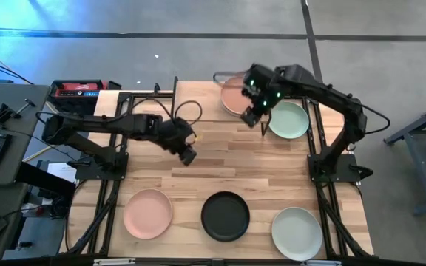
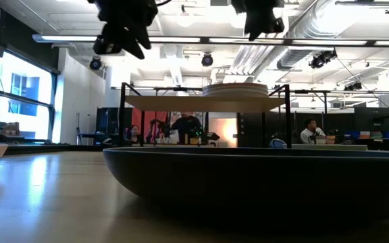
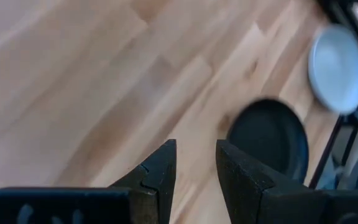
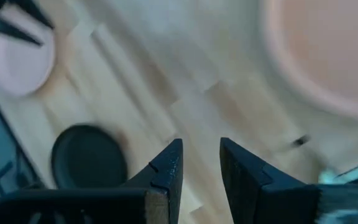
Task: Place and stack plates onto a shelf
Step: Put the pink plate on the shelf
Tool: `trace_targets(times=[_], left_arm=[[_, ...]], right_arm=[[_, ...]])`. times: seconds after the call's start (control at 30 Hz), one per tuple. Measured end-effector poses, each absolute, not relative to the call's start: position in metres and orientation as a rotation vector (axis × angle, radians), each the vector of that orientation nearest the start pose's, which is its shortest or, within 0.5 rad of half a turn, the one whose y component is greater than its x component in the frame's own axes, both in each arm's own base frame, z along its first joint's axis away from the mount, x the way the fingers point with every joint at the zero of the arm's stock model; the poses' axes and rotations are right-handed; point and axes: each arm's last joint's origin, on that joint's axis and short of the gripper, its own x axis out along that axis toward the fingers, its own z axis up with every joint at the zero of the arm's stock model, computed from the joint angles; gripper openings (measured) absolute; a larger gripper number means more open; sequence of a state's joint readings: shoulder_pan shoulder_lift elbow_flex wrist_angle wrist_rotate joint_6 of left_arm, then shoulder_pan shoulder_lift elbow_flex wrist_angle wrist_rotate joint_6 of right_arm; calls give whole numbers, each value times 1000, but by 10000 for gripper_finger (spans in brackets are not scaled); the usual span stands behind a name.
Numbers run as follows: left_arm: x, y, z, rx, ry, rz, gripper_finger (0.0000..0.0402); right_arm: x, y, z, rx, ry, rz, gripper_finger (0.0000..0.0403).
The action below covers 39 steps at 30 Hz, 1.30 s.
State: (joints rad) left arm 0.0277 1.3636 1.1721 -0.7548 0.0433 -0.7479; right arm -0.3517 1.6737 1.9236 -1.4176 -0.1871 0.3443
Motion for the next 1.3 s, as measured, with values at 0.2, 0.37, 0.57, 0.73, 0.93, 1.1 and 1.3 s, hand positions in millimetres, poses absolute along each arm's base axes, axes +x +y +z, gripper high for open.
trace_targets(times=[0.2, 0.37, 0.57, 0.73, 0.93, 1.1, 1.3], left_arm=[[268, -22, 292, -693, 997, 288, 101], [260, -43, 289, -731, 1072, 300, 101], [255, -66, 289, -873, 1080, 358, 101], [254, -83, 286, -953, 1054, 449, 101], [255, -105, 273, -1018, 1081, 530, 101], [260, -128, 251, -1062, 1133, 620, 101], [264, -150, 225, -1114, 1199, 730, 101]], right_arm=[[307, -41, 386, 606, 1168, -284, 85], [313, 3, 377, 602, 1190, -299, 85], [313, 40, 374, 613, 1173, -327, 85], [311, 59, 374, 584, 1144, -354, 85], [307, 78, 374, 574, 1152, -328, 85], [303, 93, 374, 540, 1160, -291, 85], [297, 110, 374, 505, 1174, -242, 85]])
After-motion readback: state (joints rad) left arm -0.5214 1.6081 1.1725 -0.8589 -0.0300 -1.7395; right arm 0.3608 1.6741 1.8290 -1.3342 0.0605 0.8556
